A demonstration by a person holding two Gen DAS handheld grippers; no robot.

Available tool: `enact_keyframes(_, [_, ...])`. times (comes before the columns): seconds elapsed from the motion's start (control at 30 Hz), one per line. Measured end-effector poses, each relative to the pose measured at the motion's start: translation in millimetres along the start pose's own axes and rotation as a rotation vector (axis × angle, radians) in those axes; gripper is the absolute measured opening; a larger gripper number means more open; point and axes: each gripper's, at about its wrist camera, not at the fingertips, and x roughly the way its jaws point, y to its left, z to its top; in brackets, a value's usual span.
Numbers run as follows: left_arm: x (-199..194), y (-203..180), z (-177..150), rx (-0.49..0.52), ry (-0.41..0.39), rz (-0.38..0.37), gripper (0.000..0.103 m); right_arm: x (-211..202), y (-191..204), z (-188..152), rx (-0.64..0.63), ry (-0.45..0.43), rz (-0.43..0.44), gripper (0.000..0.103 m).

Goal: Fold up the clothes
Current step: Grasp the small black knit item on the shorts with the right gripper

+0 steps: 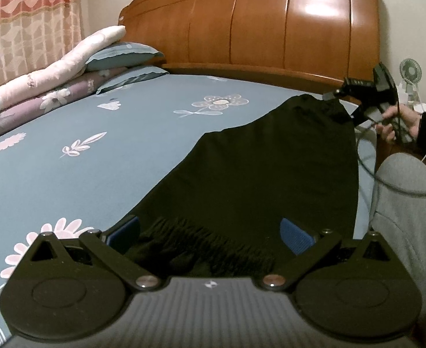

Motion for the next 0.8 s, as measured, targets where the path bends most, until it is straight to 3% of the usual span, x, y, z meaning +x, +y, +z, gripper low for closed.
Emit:
enact_keyframes(0.17, [0, 5, -1, -0.031, -0.004, 0.001, 0.102, 21, -7, 21, 0.026, 0.002, 0.018, 0.103])
enact_keyframes(0.4, [4, 15, -2, -0.080, -0.007, -0.004, 0.102, 11, -9, 8, -0.016, 0.016, 0.104, 0.103])
enact_keyframes(0.6, [10, 23, -4, -0.134, 0.011, 0.005, 0.102, 23, -1, 10, -0.050, -0.020, 0.041, 0.103])
enact_keyframes(0.7, [12, 24, -6, -0.141, 0.019, 0.009, 0.102, 19, -4, 5, -0.029, -0.083, 0.045, 0.103])
enact_keyframes(0.8, [10, 25, -6, -0.145, 0.014, 0.008, 0.102, 22, -1, 8, -0.044, -0.049, 0.019, 0.103])
